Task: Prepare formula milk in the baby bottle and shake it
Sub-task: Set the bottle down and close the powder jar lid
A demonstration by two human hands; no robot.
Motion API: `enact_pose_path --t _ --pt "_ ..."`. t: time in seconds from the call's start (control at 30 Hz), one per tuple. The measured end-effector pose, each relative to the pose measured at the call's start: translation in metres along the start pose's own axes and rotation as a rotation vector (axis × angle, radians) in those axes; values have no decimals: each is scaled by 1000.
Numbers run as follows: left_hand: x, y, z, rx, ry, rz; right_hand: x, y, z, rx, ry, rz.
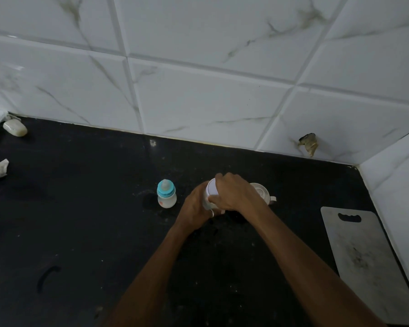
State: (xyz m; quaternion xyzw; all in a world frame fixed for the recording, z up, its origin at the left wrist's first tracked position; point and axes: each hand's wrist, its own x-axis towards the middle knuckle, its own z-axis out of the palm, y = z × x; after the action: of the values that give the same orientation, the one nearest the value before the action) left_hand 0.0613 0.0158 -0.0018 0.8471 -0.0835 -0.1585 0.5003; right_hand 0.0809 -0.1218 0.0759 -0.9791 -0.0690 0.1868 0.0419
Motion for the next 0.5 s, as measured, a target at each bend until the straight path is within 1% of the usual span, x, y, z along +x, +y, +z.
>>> enact_pose_path --t 0.1,0.17,0.23,0.33,0.37,0.43,0.5 --pt "1 2 -1 -14 -31 -14 0 -6 9 25 97 53" --pt "3 5 0 25 -80 -53 1 -7 10 -13 110 39" --pt "6 4 1 49 -106 -55 2 -6 10 -58 105 38" --pt "5 3 1 38 -88 -53 0 0 9 -56 163 102" --pt "6 2 1 24 -75 -27 -1 3 6 -88 166 91" --pt "6 -4 2 -13 -27 23 -1 9 0 -157 64 -25" --pt "7 -10 3 -8 -11 25 1 14 -9 -177 -116 -160"
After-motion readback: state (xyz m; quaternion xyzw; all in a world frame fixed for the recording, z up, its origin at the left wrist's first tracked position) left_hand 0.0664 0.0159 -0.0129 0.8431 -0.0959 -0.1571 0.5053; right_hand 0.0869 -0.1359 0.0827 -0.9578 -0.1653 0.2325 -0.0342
